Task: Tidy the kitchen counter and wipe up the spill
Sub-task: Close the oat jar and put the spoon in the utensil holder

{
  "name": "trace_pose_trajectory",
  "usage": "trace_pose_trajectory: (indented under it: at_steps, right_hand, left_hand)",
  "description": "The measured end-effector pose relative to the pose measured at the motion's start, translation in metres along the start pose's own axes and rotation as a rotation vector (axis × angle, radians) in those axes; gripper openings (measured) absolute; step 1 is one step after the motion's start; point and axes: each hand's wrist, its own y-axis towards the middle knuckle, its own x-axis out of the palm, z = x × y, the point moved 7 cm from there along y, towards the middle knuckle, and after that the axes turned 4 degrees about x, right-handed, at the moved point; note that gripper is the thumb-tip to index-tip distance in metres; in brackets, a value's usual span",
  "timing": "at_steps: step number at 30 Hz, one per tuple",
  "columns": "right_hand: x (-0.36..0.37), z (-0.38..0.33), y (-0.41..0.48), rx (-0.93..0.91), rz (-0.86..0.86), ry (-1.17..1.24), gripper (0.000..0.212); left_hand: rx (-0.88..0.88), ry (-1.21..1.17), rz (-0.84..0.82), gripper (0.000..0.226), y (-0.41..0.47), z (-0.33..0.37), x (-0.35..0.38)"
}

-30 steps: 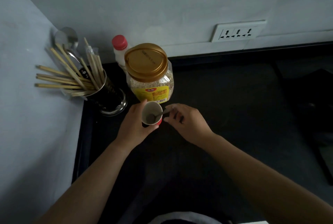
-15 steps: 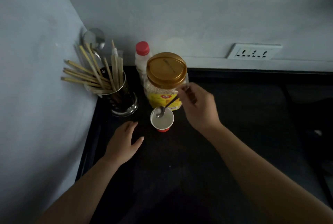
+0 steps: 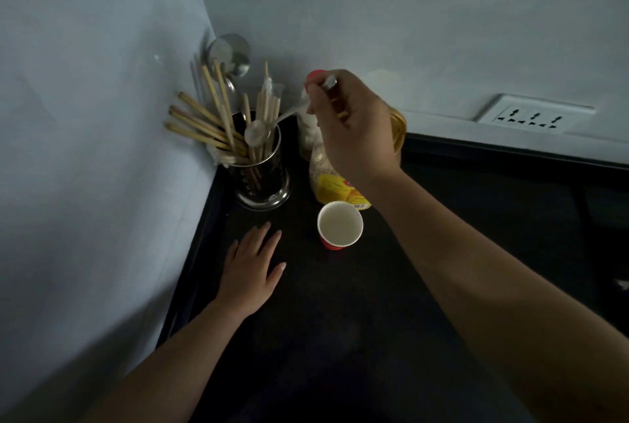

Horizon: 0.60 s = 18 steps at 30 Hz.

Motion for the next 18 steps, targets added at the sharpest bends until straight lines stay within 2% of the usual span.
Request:
trace_pose_trajectory:
  at_steps: [8,12,18]
  right_hand:
    - [0.054,0.028,0.002,0.003,-0.248,-0.239,0.017]
    - [0.056,0.035,-0.003,0.000,-0.264,-0.269,0.017]
    - [0.026,0.043,-0.044,0.001,-0.204,-0.168,0.027]
  left_hand:
    - [0.001,0.000,0.025,0.061,-0.002,-0.002,0.003]
    - [-0.001,0.004,0.041,0.061,-0.003,-0.002,0.004]
    - [0.019,0.018,0.039,0.061,-0.001,-0.001,0.002]
